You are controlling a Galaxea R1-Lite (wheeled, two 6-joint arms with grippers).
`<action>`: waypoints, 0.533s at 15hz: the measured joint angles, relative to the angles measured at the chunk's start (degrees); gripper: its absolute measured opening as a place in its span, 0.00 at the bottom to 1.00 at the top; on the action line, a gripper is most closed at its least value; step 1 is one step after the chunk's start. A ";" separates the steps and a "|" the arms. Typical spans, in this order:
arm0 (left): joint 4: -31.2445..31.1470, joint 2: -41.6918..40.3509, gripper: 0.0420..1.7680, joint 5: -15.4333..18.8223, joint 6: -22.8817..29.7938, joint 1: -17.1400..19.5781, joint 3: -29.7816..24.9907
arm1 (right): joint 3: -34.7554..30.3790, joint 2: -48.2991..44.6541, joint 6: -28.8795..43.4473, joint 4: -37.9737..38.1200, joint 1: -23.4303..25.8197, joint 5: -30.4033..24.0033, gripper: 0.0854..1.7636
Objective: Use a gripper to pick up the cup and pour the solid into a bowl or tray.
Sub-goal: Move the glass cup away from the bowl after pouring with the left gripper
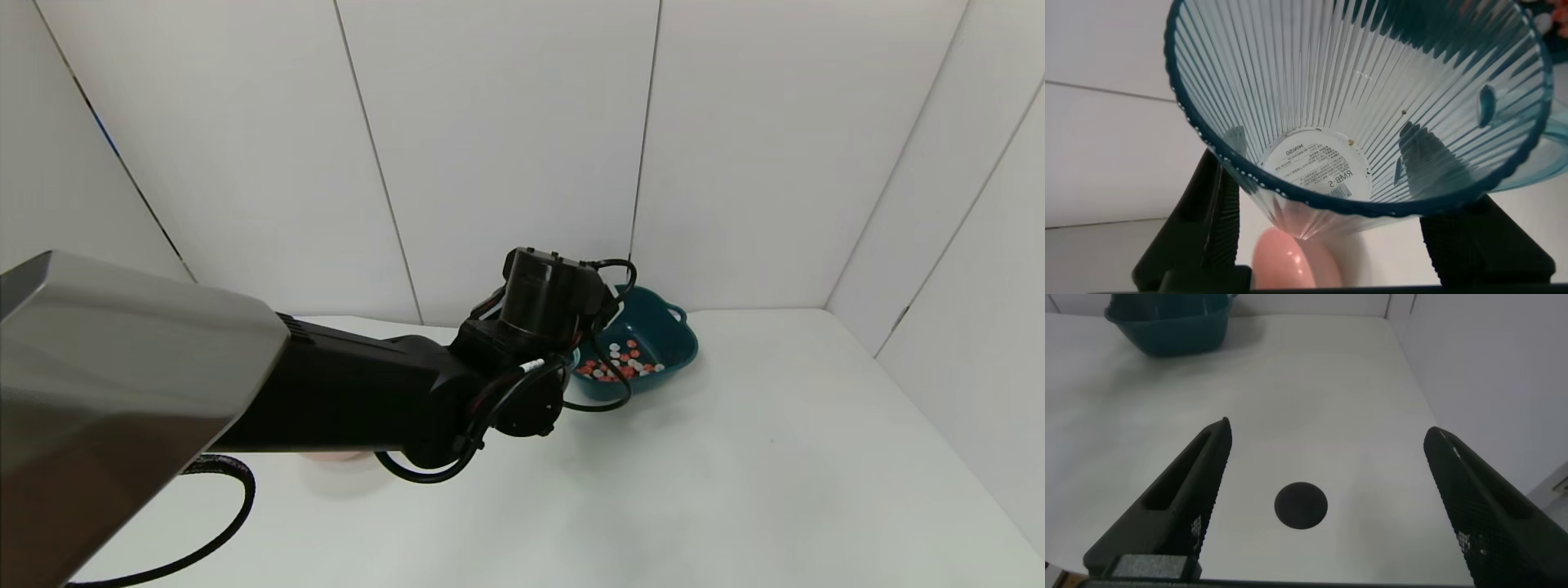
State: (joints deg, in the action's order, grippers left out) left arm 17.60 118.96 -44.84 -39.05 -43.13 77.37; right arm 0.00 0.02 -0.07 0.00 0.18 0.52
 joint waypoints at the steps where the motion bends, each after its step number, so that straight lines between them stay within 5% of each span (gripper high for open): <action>1: -0.02 -0.62 0.70 1.79 3.88 0.30 -2.32 | 0.00 0.00 0.00 0.00 0.00 0.00 0.97; 4: 0.61 -2.89 0.70 8.09 15.84 1.90 -7.80 | 0.00 0.00 0.00 0.00 0.00 0.00 0.97; 8: 0.87 -4.35 0.70 9.53 29.76 5.21 -10.35 | 0.00 0.00 0.00 0.00 0.00 -0.01 0.97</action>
State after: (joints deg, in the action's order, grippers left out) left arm 18.47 114.60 -35.30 -9.29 -37.92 67.02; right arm 0.00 0.02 -0.07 0.00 0.18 0.51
